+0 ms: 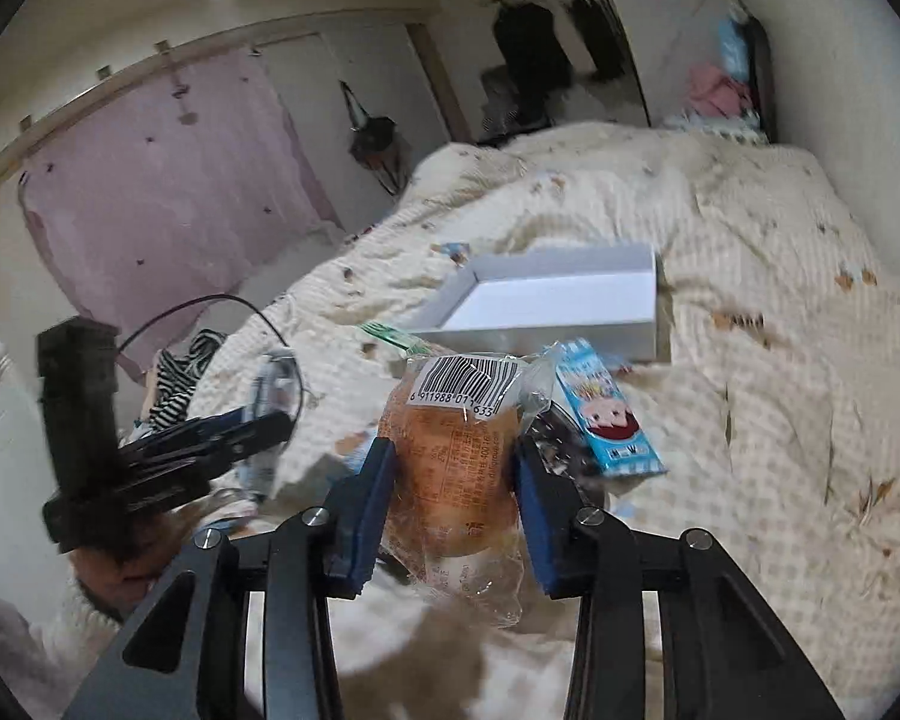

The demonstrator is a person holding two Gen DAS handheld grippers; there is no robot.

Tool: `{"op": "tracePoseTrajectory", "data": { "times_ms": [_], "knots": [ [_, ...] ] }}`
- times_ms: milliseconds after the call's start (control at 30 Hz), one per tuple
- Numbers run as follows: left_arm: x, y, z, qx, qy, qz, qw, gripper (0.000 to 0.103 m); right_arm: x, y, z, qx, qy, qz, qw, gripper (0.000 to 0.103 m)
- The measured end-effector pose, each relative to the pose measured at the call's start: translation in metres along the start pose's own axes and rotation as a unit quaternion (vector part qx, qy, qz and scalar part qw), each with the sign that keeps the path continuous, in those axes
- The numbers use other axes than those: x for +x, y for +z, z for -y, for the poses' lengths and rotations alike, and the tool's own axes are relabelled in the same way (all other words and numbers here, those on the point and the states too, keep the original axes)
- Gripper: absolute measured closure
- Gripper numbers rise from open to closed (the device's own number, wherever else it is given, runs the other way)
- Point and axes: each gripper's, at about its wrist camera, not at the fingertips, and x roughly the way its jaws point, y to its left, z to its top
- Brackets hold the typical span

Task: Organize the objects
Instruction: 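Carry both items into the white box and open both tools to release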

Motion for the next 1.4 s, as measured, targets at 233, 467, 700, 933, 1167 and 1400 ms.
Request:
{"op": "tracePoseTrajectory", "data": {
  "times_ms": [233,467,700,933,1167,1400],
  "knots": [
    [-0.006,0.029,-0.004,0.009,-0.005,0.005,0.9999,0.053,0.003,0.013,0.009,0.036,0.071,0.003,0.997,0.062],
    [-0.012,0.097,-0.005,0.043,0.044,0.056,0.9965,0.053,0.005,0.048,0.030,0.060,0.098,0.037,0.993,0.062],
    [0.006,0.166,-0.021,0.000,0.039,0.089,0.9952,0.053,0.013,0.105,0.039,0.048,0.127,0.086,0.987,0.062],
    [0.052,0.203,-0.044,-0.066,-0.022,0.127,0.9895,0.053,0.046,0.135,0.045,-0.017,0.068,0.162,0.984,0.062],
    [0.140,0.195,-0.058,-0.036,0.072,0.013,0.9967,0.053,0.109,0.140,0.075,0.006,0.012,0.089,0.996,0.062],
    [0.202,0.164,-0.042,0.031,0.138,-0.057,0.9882,0.053,0.162,0.131,0.108,0.053,-0.017,-0.015,0.998,0.062]
  ]
}}
